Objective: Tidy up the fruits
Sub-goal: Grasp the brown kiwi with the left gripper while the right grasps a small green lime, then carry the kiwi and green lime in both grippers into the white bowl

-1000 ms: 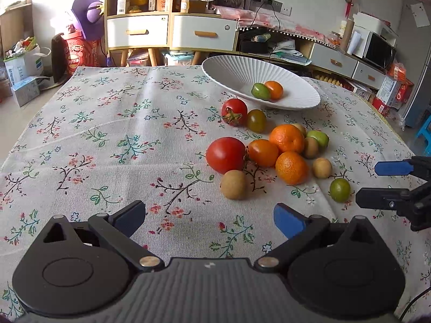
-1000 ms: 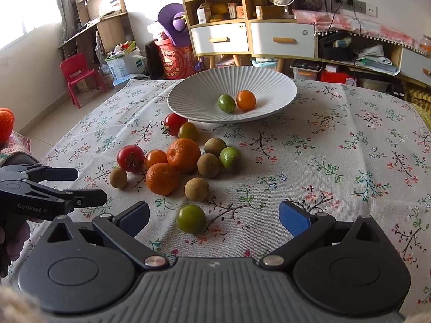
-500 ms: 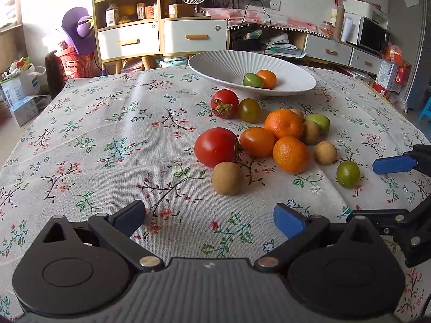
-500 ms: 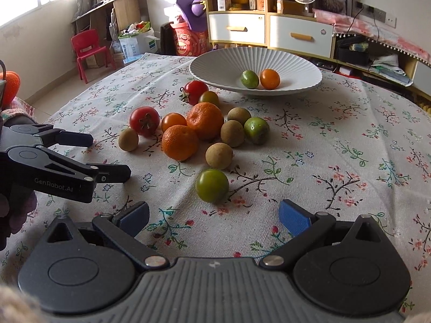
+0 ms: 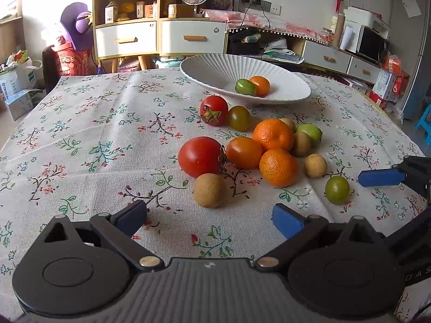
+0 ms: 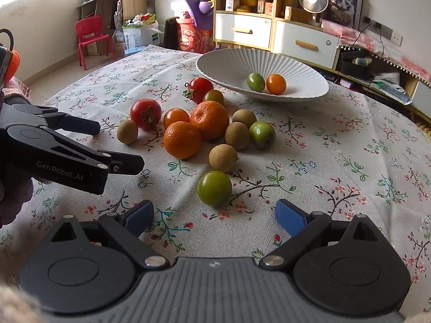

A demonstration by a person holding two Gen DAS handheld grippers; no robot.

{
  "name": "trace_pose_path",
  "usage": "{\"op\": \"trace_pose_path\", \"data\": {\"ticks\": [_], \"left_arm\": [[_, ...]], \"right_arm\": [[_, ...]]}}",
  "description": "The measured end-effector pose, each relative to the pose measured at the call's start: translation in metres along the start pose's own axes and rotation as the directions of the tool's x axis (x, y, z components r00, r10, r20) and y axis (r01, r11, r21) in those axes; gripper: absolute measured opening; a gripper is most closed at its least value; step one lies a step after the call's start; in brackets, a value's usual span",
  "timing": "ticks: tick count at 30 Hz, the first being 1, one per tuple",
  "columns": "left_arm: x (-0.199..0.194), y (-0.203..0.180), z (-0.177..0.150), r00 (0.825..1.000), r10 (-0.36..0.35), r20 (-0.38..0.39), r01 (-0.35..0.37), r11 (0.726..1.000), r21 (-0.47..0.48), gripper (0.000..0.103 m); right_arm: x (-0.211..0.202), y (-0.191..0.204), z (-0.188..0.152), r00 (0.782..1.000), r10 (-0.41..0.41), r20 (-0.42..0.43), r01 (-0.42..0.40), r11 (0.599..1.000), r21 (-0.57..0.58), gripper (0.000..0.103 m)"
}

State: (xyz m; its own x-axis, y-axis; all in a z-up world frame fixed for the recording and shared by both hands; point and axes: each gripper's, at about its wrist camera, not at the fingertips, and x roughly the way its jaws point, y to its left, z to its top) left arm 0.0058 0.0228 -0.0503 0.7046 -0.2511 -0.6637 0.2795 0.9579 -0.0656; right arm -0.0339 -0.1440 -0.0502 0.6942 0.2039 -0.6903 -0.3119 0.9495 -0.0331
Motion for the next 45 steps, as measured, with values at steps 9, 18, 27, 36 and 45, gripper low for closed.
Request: {"op": "trace_pose_path", "data": {"ticks": [9, 18, 27, 36, 45], "left_arm": [[-0.001, 0.0, 0.007, 0.999, -0.044, 0.008, 0.044, 0.999, -0.028, 0.073], [-0.001, 0.001, 0.01, 0.998, -0.058, 0.005, 0.058, 0.998, -0.038, 0.048], [-0.001, 0.004, 0.011, 0.999, -0.041, 0.003, 0.041, 0.998, -0.044, 0.023], [-0.002, 0.004, 0.011, 1.0, -0.025, 0.0, 0.025, 0.998, -0.056, 0.02], [-0.003, 0.003, 0.013, 0.999, -0.041, -0.015, 0.04, 0.998, -0.058, 0.019]], "right_arm": [[-0.001, -0.001, 0.005, 1.0, 0.005, 0.009, -0.006, 1.0, 0.008, 0.075], [-0.003, 0.003, 0.006, 1.0, 0.029, 0.004, -0.029, 1.0, -0.01, 0.052], [-0.003, 0.001, 0.008, 0.999, 0.037, 0.008, -0.037, 0.999, 0.004, 0.039], [-0.002, -0.002, 0.012, 0.999, 0.031, 0.01, -0.032, 0.999, 0.016, 0.031], [-0.003, -0.005, 0.015, 0.999, 0.036, 0.015, -0.036, 0.999, 0.028, 0.023]]}}
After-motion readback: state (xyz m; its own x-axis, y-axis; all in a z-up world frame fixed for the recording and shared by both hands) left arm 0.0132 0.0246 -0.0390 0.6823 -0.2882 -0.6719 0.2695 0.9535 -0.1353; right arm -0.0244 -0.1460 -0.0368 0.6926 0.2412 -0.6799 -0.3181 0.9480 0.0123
